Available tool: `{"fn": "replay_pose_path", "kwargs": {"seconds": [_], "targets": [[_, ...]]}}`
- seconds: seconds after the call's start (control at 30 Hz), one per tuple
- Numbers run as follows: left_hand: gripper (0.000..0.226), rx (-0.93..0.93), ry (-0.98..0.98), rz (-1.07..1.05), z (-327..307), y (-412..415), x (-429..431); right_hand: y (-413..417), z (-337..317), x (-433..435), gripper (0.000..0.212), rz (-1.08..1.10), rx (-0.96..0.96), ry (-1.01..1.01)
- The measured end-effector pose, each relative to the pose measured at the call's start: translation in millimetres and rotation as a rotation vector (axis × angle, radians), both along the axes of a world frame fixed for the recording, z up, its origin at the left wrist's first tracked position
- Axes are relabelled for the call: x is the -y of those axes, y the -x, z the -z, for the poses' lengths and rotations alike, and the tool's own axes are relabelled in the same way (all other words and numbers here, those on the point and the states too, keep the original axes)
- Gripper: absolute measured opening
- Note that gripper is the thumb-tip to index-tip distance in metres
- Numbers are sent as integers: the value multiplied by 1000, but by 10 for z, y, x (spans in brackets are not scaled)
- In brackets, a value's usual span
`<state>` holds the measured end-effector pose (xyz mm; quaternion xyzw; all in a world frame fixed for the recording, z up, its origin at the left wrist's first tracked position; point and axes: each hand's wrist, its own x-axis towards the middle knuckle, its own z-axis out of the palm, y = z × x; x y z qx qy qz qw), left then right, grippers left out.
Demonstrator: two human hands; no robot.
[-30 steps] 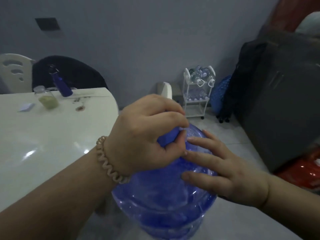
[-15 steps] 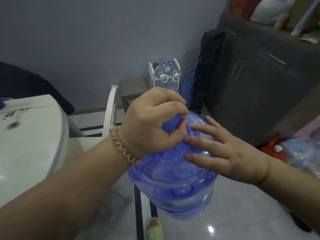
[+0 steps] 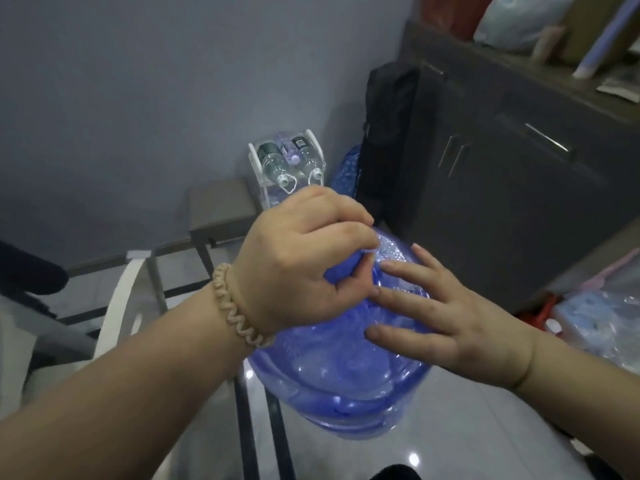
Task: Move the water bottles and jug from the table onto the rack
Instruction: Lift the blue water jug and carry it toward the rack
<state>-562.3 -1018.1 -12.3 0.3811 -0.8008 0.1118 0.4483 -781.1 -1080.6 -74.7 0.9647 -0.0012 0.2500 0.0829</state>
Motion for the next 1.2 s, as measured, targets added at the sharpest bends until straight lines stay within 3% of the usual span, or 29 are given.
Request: {"fn": "replay_pose_path", "kwargs": {"seconds": [0.5,1.2], "targets": [[10,28,-26,-413,107,-1033,1919,-1429,75,2654,27,-365,46,3],[9,73,-171,-536,336,-3883,3555,-4423,488,4411,24,-469,76,-124]]}}
